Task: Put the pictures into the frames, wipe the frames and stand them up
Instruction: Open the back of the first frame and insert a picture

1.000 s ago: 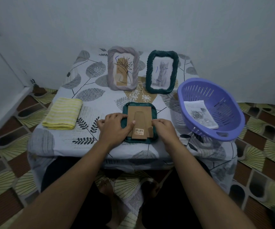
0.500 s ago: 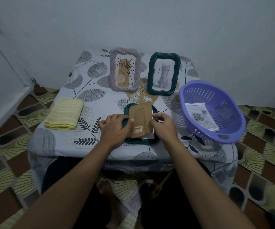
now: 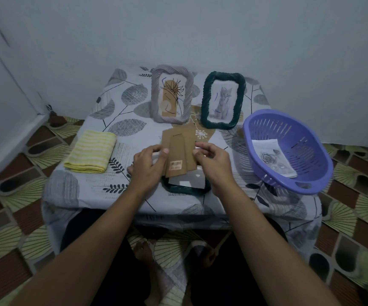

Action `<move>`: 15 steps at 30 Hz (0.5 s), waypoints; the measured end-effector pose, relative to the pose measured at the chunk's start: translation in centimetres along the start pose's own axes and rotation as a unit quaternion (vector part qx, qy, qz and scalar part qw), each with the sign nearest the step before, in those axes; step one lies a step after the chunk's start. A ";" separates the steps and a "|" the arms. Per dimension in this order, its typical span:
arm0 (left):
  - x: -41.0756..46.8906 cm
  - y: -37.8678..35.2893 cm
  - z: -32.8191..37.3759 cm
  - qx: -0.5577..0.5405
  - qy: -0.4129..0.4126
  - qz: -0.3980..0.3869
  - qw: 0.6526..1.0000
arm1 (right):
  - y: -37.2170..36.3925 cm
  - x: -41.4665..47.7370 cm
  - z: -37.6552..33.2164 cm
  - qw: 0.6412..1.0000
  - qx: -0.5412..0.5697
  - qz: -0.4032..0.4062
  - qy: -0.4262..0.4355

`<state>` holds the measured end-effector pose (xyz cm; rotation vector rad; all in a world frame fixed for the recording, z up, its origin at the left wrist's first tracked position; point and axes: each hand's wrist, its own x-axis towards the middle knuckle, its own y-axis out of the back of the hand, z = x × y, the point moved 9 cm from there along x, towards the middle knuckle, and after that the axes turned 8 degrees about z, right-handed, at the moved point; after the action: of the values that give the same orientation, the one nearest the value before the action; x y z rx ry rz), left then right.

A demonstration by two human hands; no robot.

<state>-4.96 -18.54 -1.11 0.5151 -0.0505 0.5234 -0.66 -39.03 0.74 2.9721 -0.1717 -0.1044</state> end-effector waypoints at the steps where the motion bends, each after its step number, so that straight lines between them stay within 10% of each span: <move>1: 0.3 0.7 -0.4 -0.042 0.025 0.014 0.999 | -0.6 -0.2 -0.2 1.000 0.000 -0.002 0.006; 15: 1.9 6.3 -3.9 0.159 0.064 0.022 0.985 | -10.6 -3.6 0.4 0.913 -0.368 -0.156 0.082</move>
<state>-6.72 -11.10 -1.32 0.7912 0.1470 0.6108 -3.08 -28.27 -1.22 2.2102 0.3025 0.0393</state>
